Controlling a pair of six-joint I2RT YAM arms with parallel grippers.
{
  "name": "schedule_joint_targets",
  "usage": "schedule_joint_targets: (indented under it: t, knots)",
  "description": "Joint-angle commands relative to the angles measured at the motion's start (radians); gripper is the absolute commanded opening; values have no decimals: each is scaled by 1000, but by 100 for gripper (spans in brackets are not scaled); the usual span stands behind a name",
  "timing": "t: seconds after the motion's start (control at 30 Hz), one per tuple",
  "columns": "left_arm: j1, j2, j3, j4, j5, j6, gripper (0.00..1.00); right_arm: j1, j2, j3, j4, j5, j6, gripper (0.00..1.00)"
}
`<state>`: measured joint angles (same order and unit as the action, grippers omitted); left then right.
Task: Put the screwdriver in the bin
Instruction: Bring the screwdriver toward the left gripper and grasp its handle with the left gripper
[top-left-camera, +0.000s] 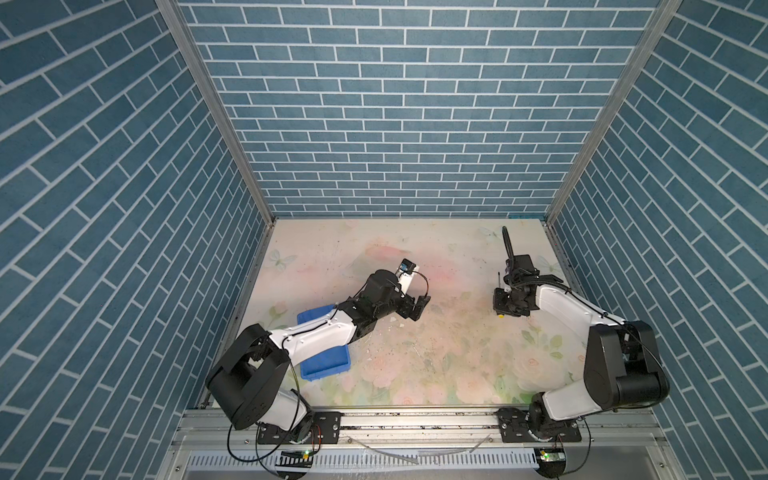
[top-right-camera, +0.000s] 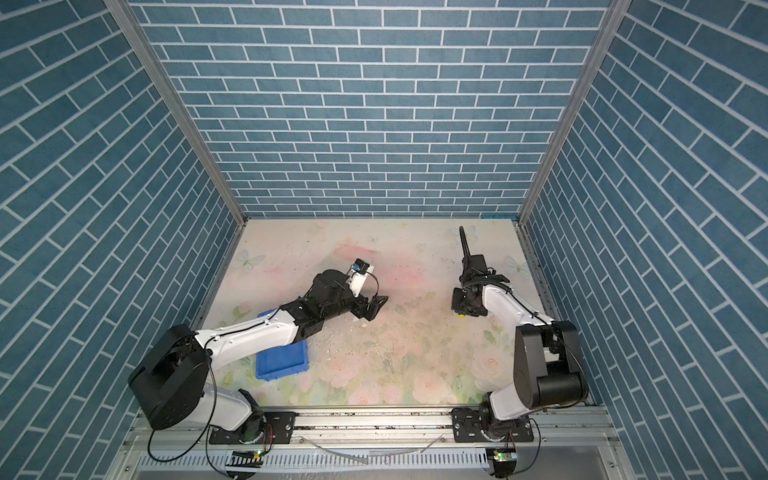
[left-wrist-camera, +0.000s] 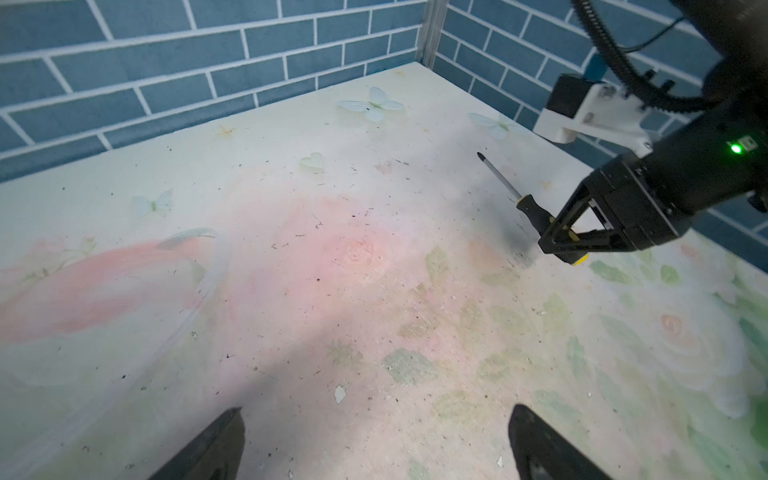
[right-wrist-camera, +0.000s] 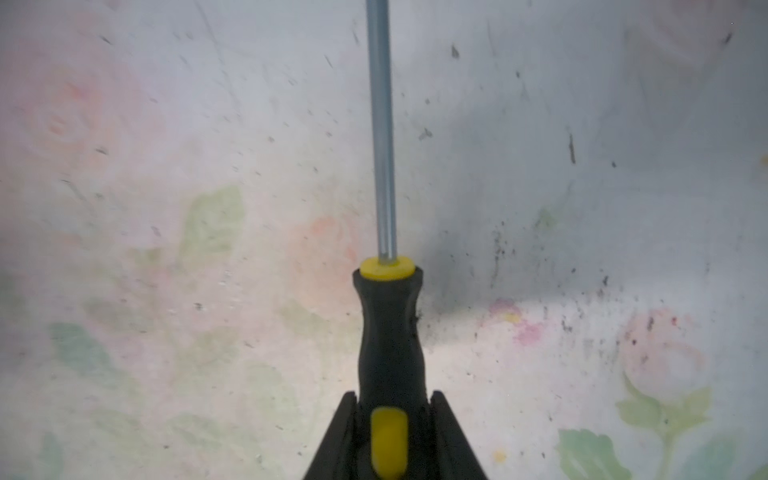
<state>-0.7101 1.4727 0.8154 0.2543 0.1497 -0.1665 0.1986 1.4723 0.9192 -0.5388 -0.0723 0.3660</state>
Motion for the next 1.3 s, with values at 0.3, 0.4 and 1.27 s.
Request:
schedule_joint_targets:
  t: [0.3, 0.4, 1.27]
  knots:
    - [100, -3, 150, 82, 214, -333, 100, 91, -124, 95, 355, -362, -78, 0]
    - [100, 24, 188, 160, 269, -411, 99, 141, -118, 139, 371, -379, -115, 0]
    - [100, 111, 242, 363, 331, -596, 50, 366, -18, 310, 381, -482, -230, 0]
